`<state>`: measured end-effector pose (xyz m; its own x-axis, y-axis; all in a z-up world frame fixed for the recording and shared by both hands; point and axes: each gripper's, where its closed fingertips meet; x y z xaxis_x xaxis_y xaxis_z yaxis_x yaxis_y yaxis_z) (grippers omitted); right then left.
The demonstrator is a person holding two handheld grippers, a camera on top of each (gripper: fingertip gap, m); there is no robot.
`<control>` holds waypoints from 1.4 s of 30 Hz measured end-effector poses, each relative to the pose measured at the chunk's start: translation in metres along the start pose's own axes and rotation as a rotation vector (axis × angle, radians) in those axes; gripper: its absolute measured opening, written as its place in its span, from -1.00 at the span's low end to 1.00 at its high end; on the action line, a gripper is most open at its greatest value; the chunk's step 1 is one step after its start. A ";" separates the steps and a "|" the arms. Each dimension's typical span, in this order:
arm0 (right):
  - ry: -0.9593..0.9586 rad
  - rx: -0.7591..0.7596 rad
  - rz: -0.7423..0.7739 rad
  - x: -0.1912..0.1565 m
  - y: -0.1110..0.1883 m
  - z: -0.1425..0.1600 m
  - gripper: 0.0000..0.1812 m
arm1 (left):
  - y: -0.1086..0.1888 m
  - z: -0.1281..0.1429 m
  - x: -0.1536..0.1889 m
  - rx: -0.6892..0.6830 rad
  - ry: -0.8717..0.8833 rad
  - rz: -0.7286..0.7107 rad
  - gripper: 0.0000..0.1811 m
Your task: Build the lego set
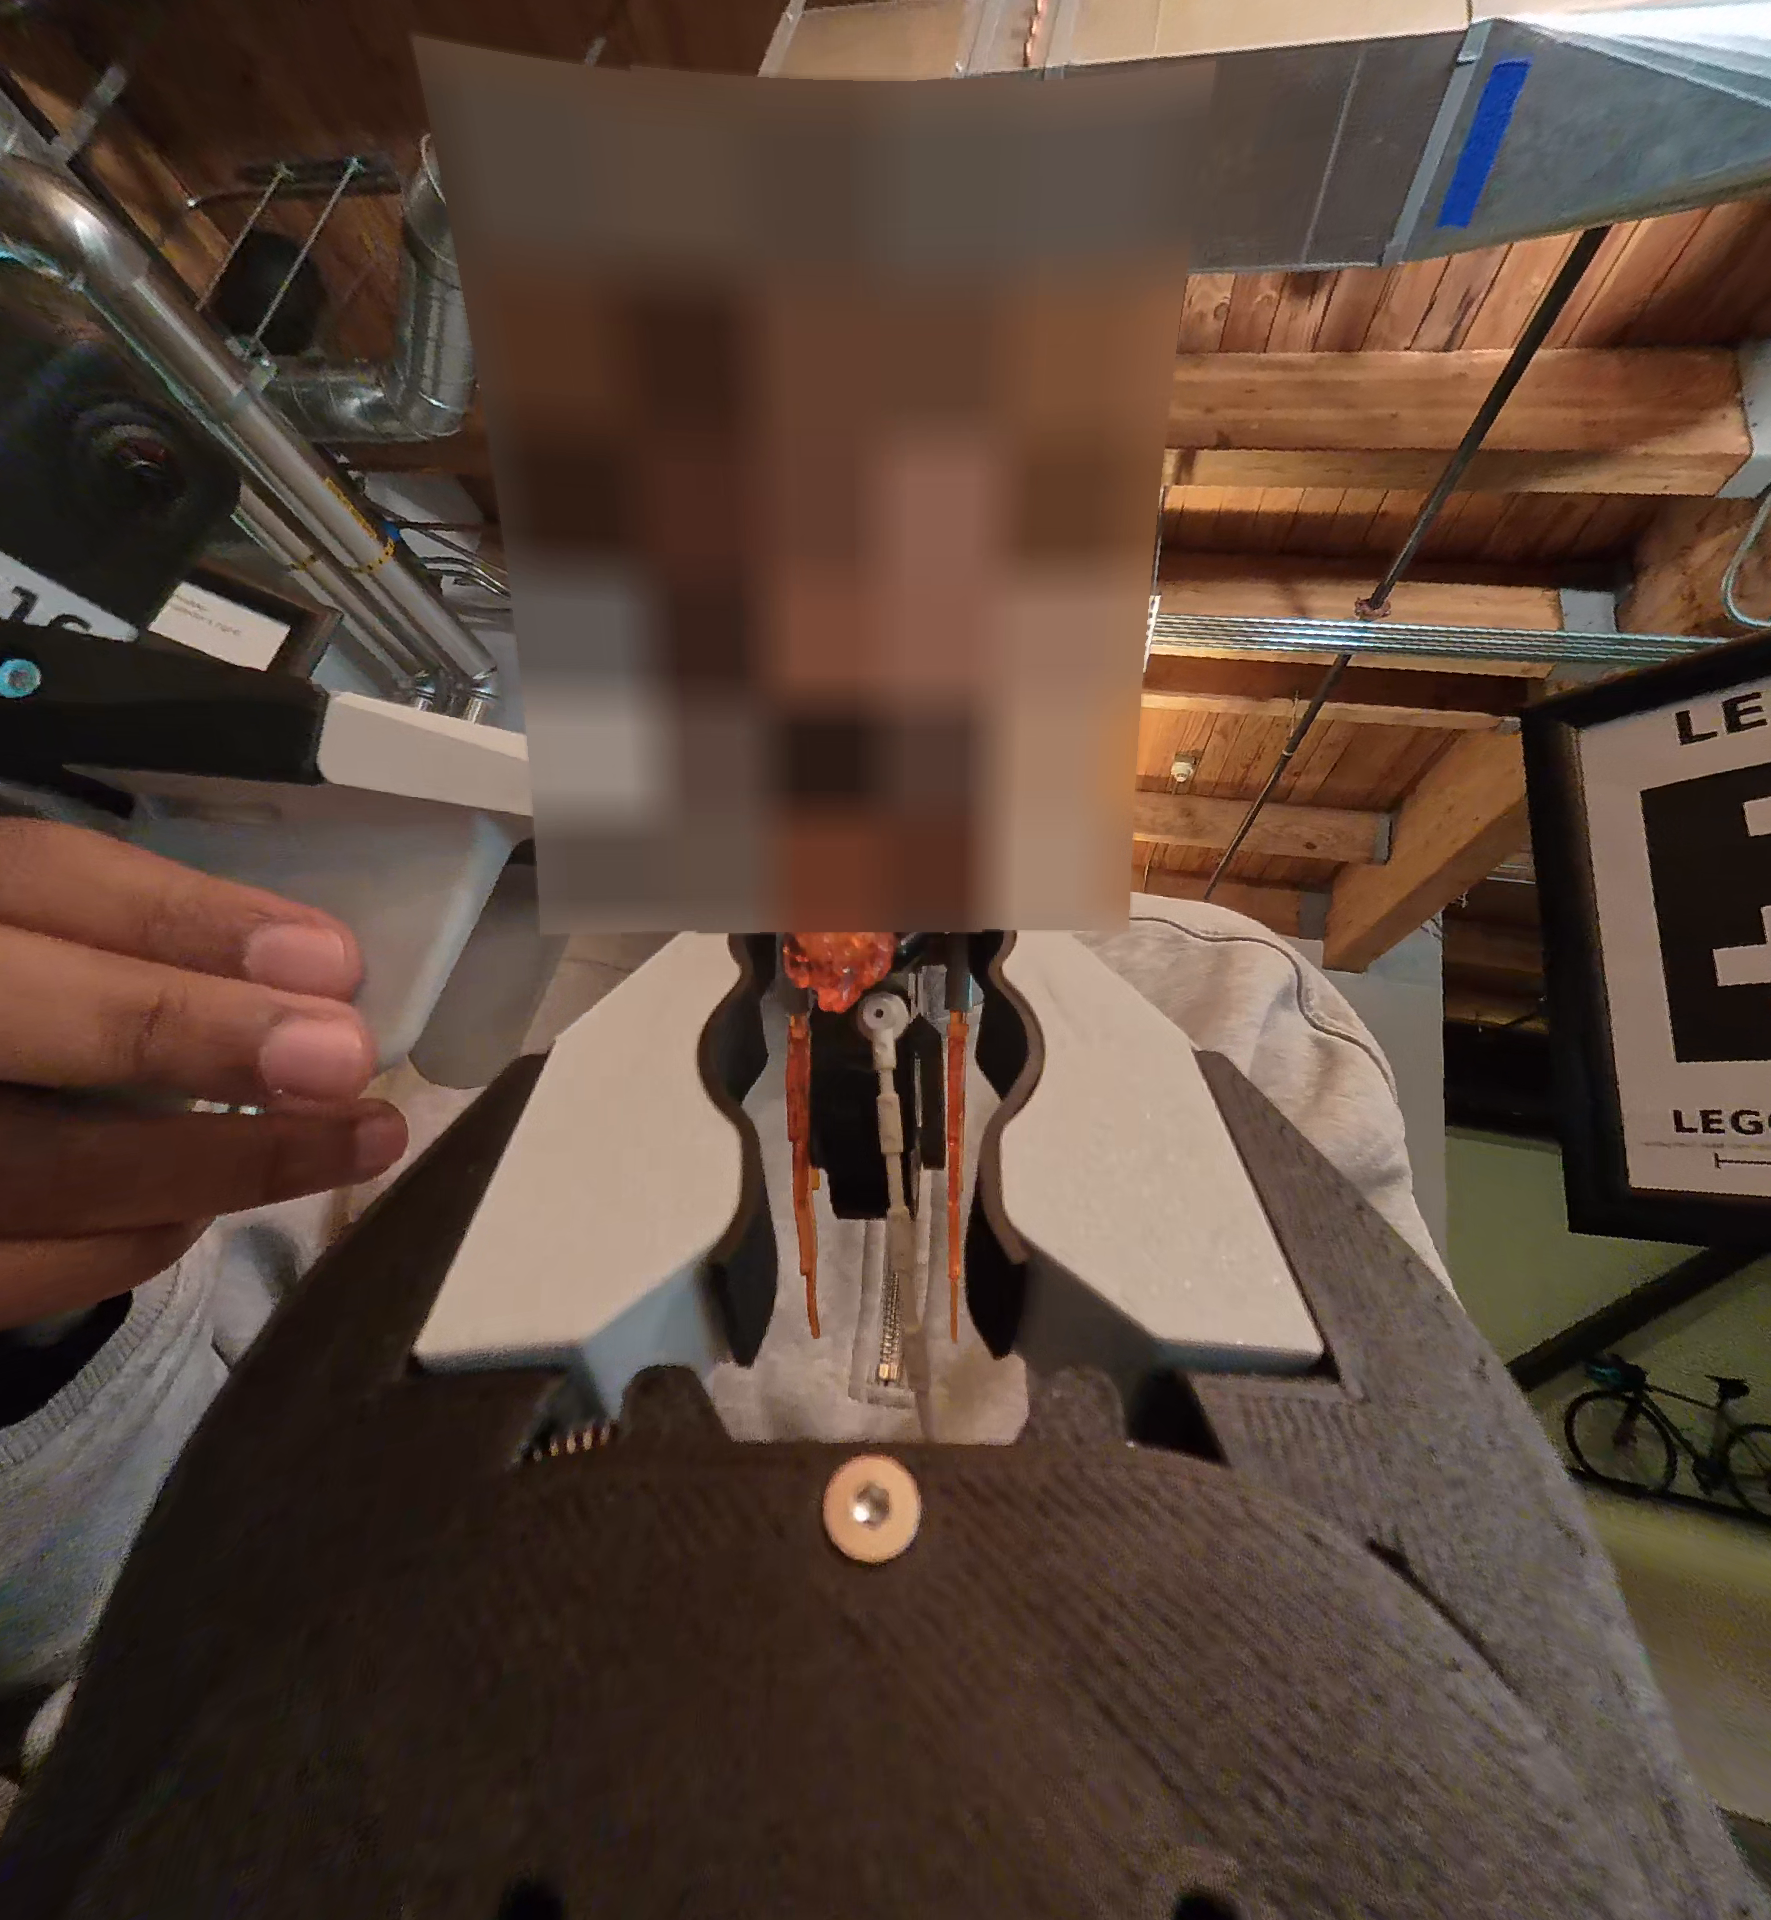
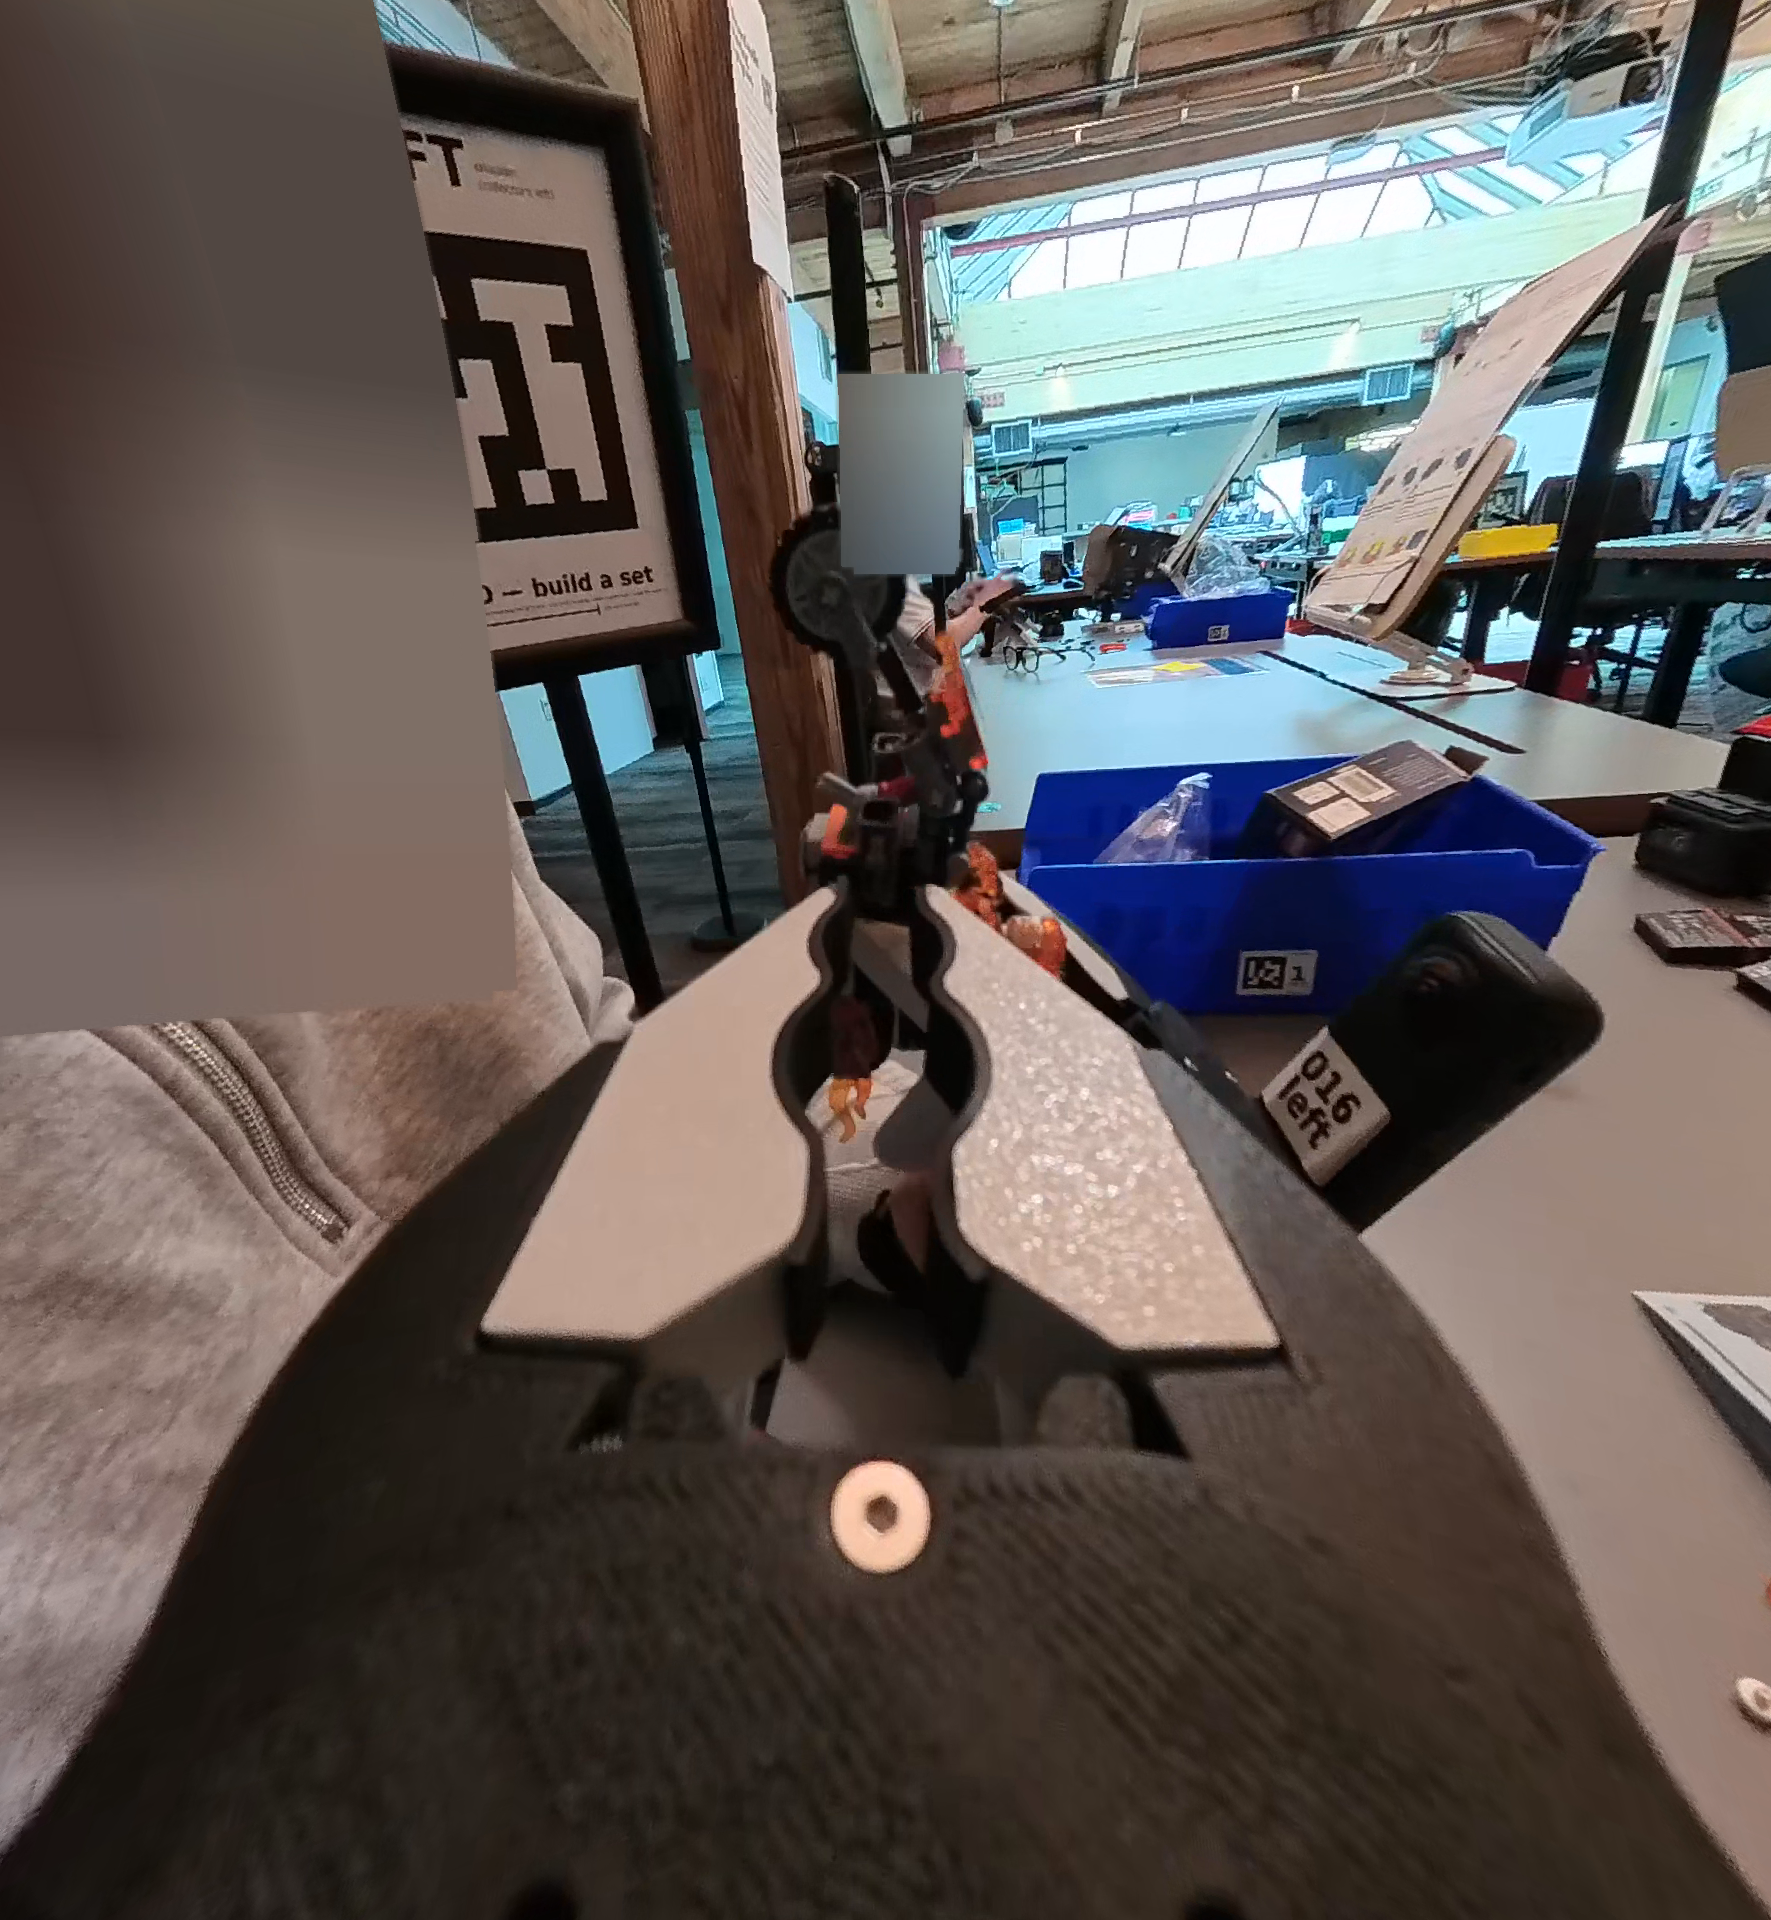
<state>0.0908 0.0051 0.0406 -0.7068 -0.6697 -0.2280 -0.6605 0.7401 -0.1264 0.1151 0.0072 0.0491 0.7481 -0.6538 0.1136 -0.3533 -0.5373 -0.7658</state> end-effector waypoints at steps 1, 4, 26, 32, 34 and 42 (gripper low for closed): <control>0.007 -0.006 -0.001 -0.001 0.000 0.001 -0.91 | 0.000 0.001 -0.001 -0.005 0.006 -0.002 -0.63; 0.017 -0.030 -0.011 -0.005 0.000 0.003 -0.94 | -0.002 0.004 -0.002 -0.019 0.024 -0.001 -0.62; 0.091 -0.091 0.021 -0.015 0.008 0.005 -0.80 | -0.004 0.013 -0.004 -0.070 0.033 -0.012 -0.62; 0.085 -0.060 0.012 -0.015 0.011 0.000 -1.00 | -0.005 0.014 -0.006 -0.072 0.038 -0.018 -0.62; 0.071 -0.017 0.005 -0.015 0.015 -0.008 -1.00 | -0.005 0.014 -0.006 -0.073 0.040 -0.020 -0.62; 0.152 -0.013 0.199 0.014 0.042 -0.015 -0.85 | -0.006 0.012 -0.010 -0.056 -0.023 -0.069 -0.62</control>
<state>0.0490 0.0262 0.0462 -0.8527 -0.5129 -0.0994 -0.5068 0.8583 -0.0806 0.1161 0.0230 0.0447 0.7844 -0.6020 0.1494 -0.3311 -0.6101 -0.7198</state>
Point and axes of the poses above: each gripper's, where its closed fingertips meet, y back along the fingers, z out of its underside, x = y × z across the jaws, and after that the axes turned 7 degrees about -y, right-handed
